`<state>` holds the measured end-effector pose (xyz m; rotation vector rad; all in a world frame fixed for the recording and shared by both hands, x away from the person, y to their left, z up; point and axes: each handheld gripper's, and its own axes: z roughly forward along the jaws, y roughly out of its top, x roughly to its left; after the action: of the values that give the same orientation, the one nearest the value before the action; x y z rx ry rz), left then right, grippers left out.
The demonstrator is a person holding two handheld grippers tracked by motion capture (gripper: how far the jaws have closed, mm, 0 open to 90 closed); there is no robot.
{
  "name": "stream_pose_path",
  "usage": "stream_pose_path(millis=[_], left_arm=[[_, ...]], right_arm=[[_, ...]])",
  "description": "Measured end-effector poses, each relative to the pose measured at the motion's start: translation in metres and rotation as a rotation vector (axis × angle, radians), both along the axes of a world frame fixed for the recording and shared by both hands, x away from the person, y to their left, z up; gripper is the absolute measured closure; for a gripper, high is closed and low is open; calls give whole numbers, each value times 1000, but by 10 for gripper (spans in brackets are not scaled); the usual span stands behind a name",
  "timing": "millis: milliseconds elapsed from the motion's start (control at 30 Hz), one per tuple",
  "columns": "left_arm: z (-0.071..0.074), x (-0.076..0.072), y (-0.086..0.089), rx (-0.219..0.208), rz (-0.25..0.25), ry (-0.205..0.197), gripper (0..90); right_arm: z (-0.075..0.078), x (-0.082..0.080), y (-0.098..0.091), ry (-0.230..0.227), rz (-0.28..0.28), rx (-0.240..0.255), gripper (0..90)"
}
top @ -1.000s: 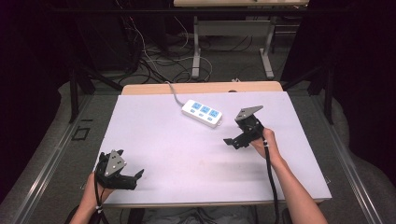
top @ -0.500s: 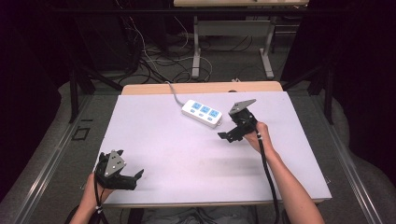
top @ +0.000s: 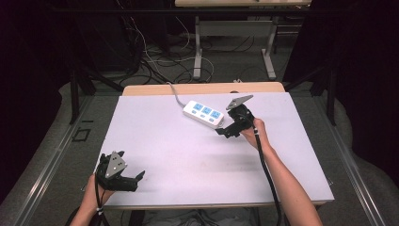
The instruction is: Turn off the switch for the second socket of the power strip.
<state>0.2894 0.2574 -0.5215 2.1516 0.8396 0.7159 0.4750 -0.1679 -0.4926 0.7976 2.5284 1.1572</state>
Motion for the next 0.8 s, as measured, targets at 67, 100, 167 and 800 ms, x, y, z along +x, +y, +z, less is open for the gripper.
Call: stream_pose_path(millis=[67, 100, 167, 800], left_arm=[[0, 0, 0, 2, -2, 0, 1], [0, 0, 0, 2, -3, 0, 1], [0, 0, 0, 2, -3, 2, 1], [0, 0, -1, -2, -9, 2, 1]], right_arm=[[0, 4, 2, 12, 1, -12, 14], [-1, 5, 3, 2, -8, -1, 14], [-1, 9, 5, 4, -3, 11, 12], [3, 42, 35, 23, -28, 20, 0]])
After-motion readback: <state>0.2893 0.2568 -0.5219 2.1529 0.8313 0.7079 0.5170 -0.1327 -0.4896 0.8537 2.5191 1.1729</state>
